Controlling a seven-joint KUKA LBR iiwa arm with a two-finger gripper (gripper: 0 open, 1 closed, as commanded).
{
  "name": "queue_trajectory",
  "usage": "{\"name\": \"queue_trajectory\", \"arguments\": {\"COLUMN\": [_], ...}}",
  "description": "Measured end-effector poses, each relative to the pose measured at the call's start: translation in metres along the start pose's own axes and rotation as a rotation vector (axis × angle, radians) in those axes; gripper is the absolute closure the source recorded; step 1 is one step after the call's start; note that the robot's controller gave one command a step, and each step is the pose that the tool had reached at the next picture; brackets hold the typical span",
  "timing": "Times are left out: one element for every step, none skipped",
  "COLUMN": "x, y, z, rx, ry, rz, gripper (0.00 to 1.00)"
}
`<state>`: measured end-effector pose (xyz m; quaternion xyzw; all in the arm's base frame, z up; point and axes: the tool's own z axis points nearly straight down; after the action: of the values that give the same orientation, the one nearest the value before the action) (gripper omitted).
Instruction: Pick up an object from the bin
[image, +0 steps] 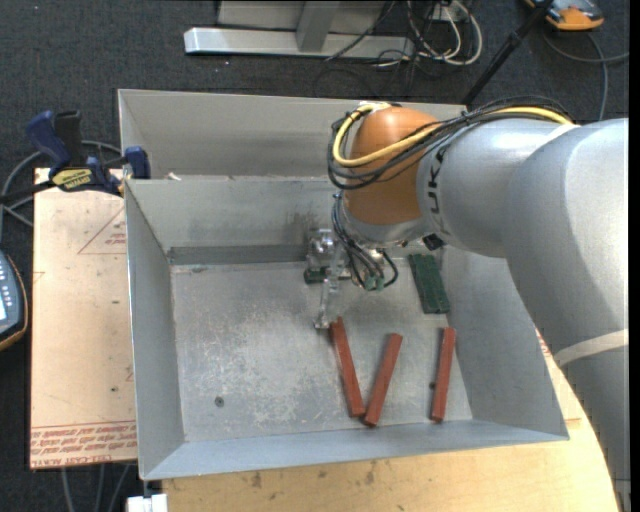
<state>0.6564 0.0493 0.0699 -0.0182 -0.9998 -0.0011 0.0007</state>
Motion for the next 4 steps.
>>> {"name": "queue_trajectory", "arguments": {"x": [0.000, -0.002, -0.004, -0.006], "y": [0.001, 0.000, 0.001, 0.001], "z": [-0.001, -0.003, -0.045, -0.092], "rx": [0.001, 0.000, 0.000, 0.000], "ry": [0.000, -0.007, -0.010, -0.010], "rz": [0.000, 0.001, 0.002, 0.002], "gripper": [0.00, 1.00, 1.00, 1.00]}}
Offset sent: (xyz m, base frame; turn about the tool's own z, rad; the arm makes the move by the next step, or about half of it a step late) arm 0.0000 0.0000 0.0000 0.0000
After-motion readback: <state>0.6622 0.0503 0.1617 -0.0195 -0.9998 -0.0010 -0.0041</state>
